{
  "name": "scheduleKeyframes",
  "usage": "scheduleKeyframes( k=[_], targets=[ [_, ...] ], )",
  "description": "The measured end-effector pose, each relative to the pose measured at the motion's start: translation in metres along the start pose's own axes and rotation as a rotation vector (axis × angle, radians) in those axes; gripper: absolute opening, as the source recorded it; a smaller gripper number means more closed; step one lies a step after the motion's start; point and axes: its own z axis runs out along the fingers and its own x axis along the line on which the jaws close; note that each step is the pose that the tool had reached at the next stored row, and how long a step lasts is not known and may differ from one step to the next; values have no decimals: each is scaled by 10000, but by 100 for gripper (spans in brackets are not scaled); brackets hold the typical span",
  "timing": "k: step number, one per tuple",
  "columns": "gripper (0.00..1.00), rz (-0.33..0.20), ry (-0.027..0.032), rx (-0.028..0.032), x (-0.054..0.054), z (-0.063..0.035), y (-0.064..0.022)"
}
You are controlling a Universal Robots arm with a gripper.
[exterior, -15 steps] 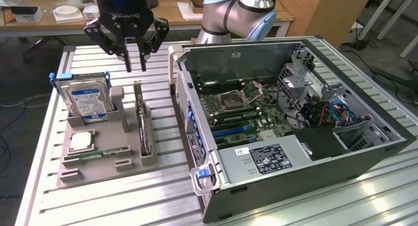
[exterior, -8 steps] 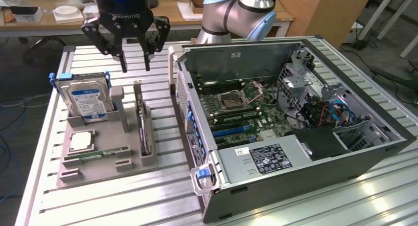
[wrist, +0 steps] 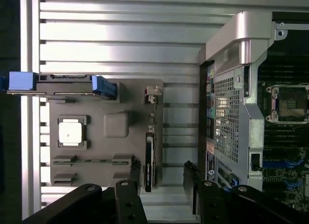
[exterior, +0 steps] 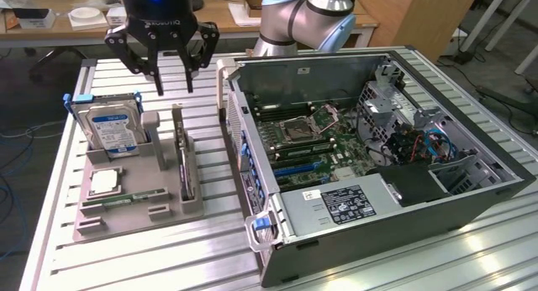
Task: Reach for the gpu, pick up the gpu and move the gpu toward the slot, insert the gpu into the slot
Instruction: 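Pick up the gpu and move the gpu toward the slot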
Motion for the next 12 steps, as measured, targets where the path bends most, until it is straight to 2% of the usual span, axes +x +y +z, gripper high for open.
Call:
scheduleKeyframes(
  k=[12],
  targets=[
    [48,-124,6,-2,2,59,-53]
  ],
)
